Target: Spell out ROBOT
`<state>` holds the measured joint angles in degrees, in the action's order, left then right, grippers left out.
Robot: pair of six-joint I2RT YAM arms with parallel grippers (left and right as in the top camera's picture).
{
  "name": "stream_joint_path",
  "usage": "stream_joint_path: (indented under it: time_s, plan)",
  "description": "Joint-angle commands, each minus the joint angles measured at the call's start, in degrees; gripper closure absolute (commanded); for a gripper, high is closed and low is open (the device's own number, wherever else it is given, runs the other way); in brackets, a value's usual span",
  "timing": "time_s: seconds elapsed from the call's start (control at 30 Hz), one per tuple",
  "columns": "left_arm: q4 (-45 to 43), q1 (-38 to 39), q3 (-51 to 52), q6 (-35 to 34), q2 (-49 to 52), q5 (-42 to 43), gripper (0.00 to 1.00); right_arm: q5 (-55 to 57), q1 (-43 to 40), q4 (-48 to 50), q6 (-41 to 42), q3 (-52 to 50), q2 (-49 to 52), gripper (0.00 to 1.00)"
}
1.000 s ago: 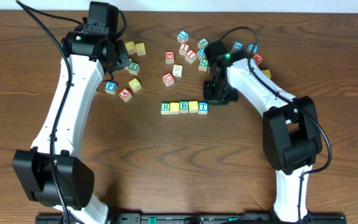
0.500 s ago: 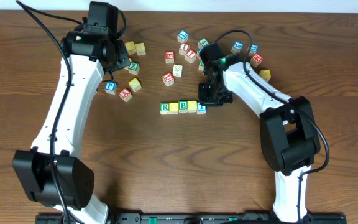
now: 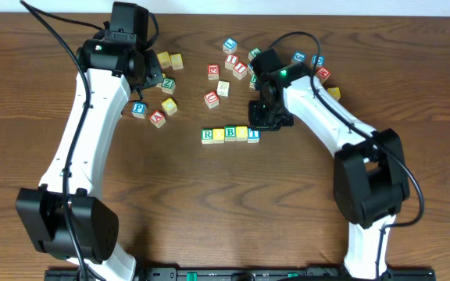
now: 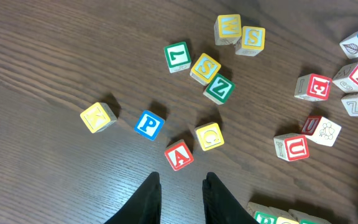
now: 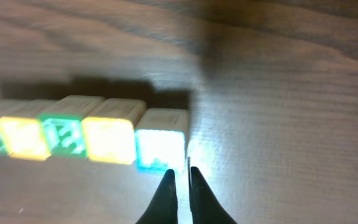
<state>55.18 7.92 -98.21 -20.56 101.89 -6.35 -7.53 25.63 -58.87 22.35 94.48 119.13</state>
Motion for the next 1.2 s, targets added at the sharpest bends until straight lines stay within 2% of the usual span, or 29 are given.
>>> stream_joint_path:
  time_s: [0.0,0.23,0.57,1.17]
  plan:
    - [0.22,-0.09,0.50,0.22,0.02,-0.15,0.77,-0.59,1.31,-1.99,-0.74,1.38,-2.60,0.96]
    - [0.22,-0.09,0.50,0.22,0.02,-0.15,0.77,-0.13,4.59,-3.48,-0.04,-2.23,-2.43,0.95]
    - [0.22,-0.09,0.50,0.22,0.02,-0.15,0.77,0.44,5.33,5.46,2.54,-10.54,-1.75,0.98]
    - [0.24,-0.09,0.50,0.20,0.02,-0.13,0.77,3.98,5.05,10.56,2.91,-10.91,-1.46,0.98]
